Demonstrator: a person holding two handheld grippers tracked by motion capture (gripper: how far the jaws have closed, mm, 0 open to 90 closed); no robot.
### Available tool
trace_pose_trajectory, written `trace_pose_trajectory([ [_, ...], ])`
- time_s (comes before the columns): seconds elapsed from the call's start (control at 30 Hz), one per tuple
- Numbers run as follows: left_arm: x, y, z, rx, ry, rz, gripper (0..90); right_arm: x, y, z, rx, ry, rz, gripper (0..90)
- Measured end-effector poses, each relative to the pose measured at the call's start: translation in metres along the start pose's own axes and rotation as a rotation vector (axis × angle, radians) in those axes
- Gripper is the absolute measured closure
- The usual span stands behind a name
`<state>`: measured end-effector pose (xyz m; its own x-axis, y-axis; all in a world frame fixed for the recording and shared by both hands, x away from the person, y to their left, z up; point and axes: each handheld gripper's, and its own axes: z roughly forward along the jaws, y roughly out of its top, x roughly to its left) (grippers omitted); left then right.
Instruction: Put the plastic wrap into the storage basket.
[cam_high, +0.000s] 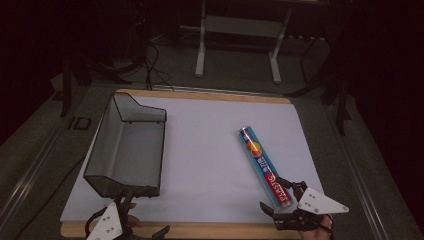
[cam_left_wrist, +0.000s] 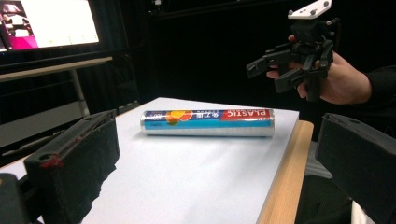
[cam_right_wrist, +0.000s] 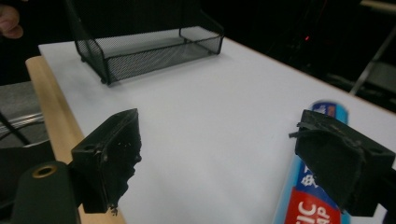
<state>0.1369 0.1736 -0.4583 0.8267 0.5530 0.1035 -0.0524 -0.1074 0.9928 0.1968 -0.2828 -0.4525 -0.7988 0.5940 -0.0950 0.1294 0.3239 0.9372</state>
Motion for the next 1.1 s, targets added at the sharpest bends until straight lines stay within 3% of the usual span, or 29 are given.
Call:
trace_pose_trajectory([
  [0.5,-0.001,0.0,0.003,0.003,0.0,0.001,0.6,0.0,-0.003,0.0,0.083,0.016,0.0,10.4],
  [0.9,-0.002,0.0,0.003,0.003,-0.002,0.003,0.6,0.003,0.012,0.003,0.051,0.078,0.016,9.9],
  [1.03,-0.003,0.0,0.003,0.003,-0.002,0.005,0.6,0.001,0.018,0.006,0.062,0.07,0.001,9.8],
  [1.1,-0.002,0.0,0.003,0.003,-0.002,0.002,0.6,0.0,0.022,0.009,0.069,0.031,0.004,9.8],
])
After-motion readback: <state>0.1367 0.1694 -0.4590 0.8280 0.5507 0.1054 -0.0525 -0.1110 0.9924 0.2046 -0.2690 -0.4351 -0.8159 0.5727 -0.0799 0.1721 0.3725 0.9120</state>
